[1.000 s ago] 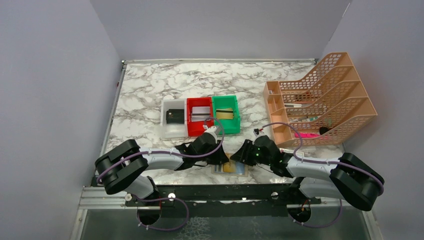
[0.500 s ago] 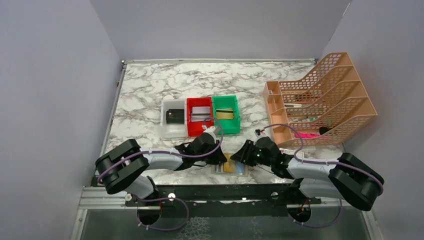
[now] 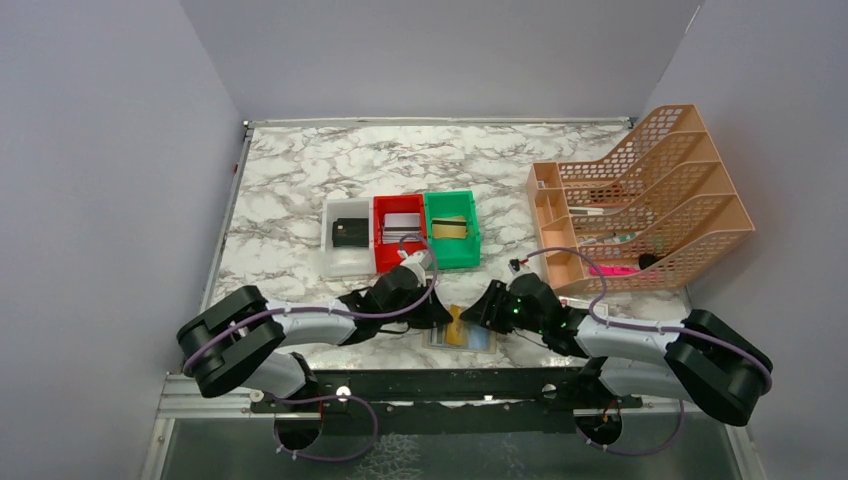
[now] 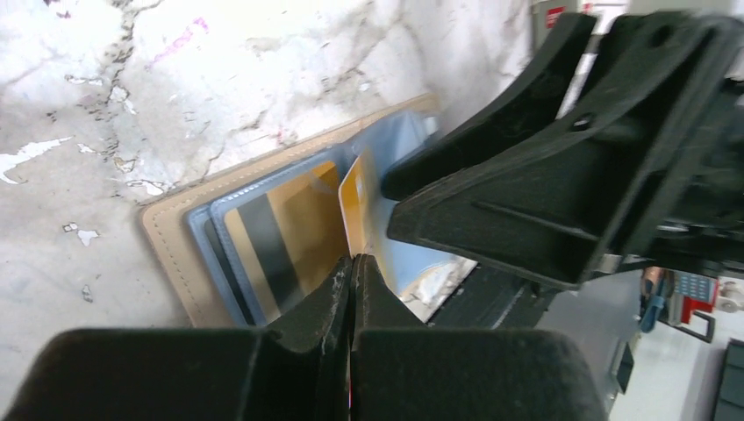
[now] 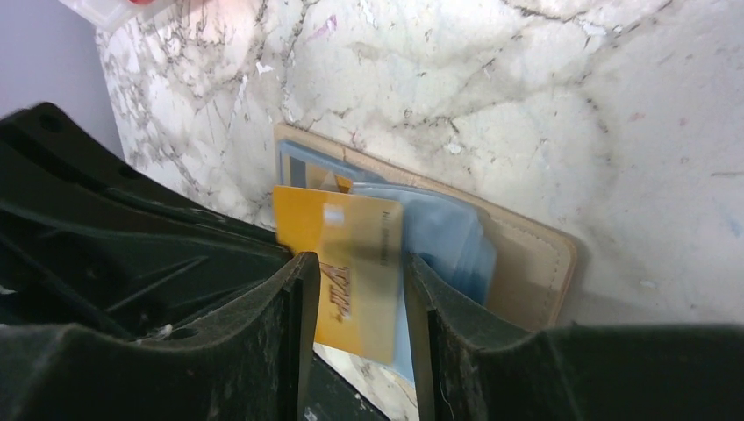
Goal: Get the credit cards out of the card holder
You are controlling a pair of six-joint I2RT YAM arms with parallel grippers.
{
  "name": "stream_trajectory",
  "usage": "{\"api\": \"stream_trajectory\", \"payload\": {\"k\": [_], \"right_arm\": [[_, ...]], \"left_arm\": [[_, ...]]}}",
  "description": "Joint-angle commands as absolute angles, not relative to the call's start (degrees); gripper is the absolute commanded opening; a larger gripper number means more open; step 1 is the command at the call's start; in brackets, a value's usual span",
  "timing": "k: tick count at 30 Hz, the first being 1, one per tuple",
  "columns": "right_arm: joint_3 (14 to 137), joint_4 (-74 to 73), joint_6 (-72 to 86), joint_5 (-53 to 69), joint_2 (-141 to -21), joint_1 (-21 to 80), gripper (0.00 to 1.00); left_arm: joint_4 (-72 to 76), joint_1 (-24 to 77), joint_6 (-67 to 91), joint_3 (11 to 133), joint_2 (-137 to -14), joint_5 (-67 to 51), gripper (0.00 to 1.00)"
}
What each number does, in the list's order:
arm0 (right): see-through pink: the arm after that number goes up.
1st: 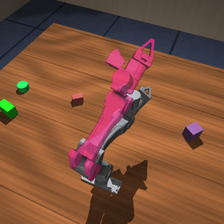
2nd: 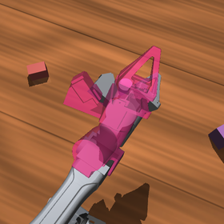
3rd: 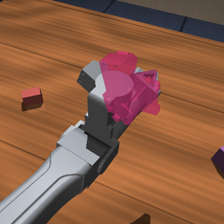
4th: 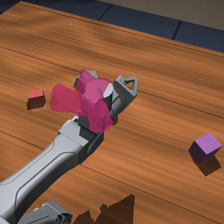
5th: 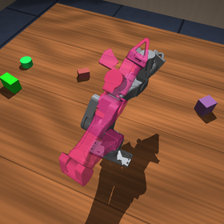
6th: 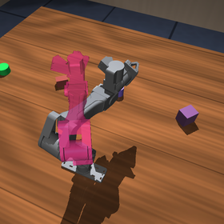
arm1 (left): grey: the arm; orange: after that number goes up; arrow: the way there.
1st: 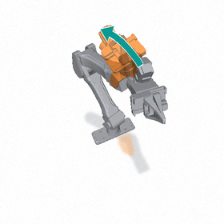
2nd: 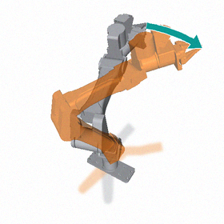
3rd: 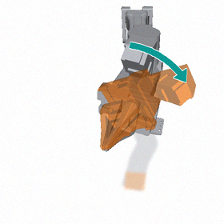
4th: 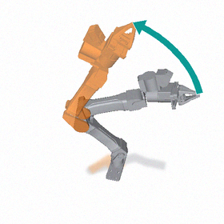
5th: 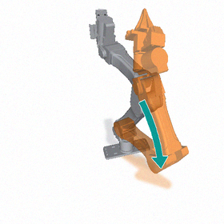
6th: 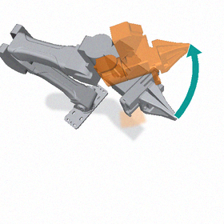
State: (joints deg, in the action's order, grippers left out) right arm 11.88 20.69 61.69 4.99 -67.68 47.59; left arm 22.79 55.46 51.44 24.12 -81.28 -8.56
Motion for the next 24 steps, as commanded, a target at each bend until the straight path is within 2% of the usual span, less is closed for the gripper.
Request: {"api": "stream_trajectory", "payload": {"k": [1,7,18,21,24], "right_arm": [[13.0,7.8,59.4,2.2,-65.2,49.0,0.46],[13.6,8.2,55.5,3.2,-59.9,49.0,0.48],[11.3,20.8,47.4,3.7,-48.8,49.0,0.62],[11.0,22.6,47.3,3.4,-49.3,49.0,0.62],[11.9,21.4,48.0,3.6,-50.8,49.0,0.61]], "left_arm": [[18.3,53.3,49.4,23.5,-74.0,-10.7,0.0],[3.6,52.5,44.1,27.7,-66.0,-4.9,0.0],[-0.2,52.0,43.4,25.3,-54.4,0.8,0.0],[-0.1,50.0,42.5,25.3,-53.6,-1.6,0.0],[2.0,44.2,41.8,24.8,-53.2,-8.9,0.0]]}}
